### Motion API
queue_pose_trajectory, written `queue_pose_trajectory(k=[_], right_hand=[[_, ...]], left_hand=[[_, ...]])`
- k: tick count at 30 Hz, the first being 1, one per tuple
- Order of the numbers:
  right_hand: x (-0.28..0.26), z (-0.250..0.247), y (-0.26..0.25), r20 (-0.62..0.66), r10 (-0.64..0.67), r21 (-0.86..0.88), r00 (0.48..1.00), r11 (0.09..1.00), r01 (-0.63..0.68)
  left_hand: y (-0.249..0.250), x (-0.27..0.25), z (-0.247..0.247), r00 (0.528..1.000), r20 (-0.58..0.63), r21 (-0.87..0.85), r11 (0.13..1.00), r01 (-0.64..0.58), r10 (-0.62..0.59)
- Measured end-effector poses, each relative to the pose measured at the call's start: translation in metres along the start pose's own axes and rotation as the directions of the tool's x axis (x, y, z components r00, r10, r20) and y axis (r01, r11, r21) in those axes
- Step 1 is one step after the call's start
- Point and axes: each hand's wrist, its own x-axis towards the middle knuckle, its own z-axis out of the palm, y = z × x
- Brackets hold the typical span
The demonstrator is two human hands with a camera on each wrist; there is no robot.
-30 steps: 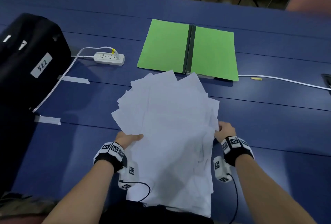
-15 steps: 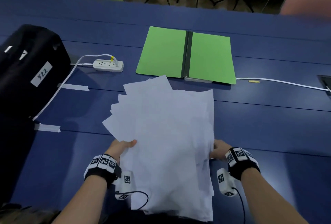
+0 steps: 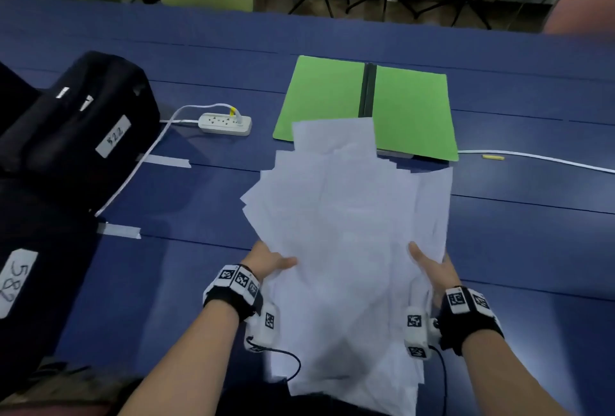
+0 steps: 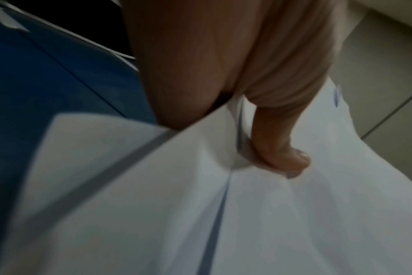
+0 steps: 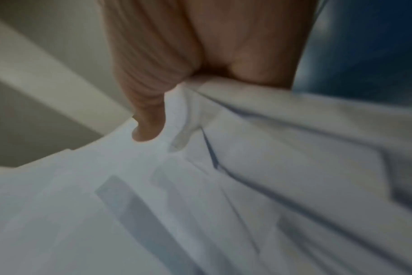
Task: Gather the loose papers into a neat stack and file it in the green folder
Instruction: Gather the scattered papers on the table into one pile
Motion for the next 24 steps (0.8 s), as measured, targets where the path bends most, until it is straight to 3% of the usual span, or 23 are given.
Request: queue_pose_trajectory(k=[4,7,10,12,13,15,16,18,20,24], right_hand=[[0.018,-0.009,0.017,0.08,0.224,-0.218,0.971,0.955,-0.202],[-0.002,-0.003,0.009,0.026,0.183,-0.373,0.983,0.914,-0.16],[-0.004,-0.003,0.009,-0.174,0.157,-0.464,0.972,0.858,-0.221],[-0.001,-0.008,0.012,-0.181,0.135,-0.52,0.974,0.827,-0.211],[-0.004,-0.011,0.009,-0.199,0.125,-0.525,0.972,0.824,-0.213],[-0.006,-0.013,0.006,-0.272,0.113,-0.49,0.956,0.838,-0.239],[-0.007,-0.014,0.006,-0.31,0.078,-0.477,0.948,0.849,-0.226],[-0.011,-0.005,0.004,-0.347,0.025,-0.44,0.937,0.879,-0.186],[-0.013,0.004,0.006,-0.362,-0.017,-0.447,0.932,0.881,-0.157],[-0.014,0.014,0.007,-0.322,-0.013,-0.456,0.947,0.878,-0.143]], left_hand=[[0.014,-0.001,0.018,0.996,0.076,-0.02,0.999,-0.042,0.043],[0.018,-0.003,0.044,1.0,0.005,0.085,0.996,-0.02,0.019],[0.019,-0.004,0.06,1.0,-0.018,0.135,0.991,-0.005,0.008],[0.016,0.003,0.059,0.993,-0.107,0.148,0.989,-0.028,0.044],[0.013,0.009,0.055,0.976,-0.214,0.114,0.993,-0.022,0.047],[0.011,0.017,0.041,0.895,-0.446,0.021,1.0,0.02,-0.008],[0.012,0.02,0.035,0.862,-0.503,-0.037,0.999,0.039,-0.052],[0.016,0.026,0.024,0.842,-0.519,-0.114,0.988,0.103,-0.147],[0.018,0.03,0.021,0.836,-0.511,-0.087,0.98,0.179,-0.198],[0.01,0.036,0.028,0.802,-0.596,0.115,0.983,0.146,-0.05]])
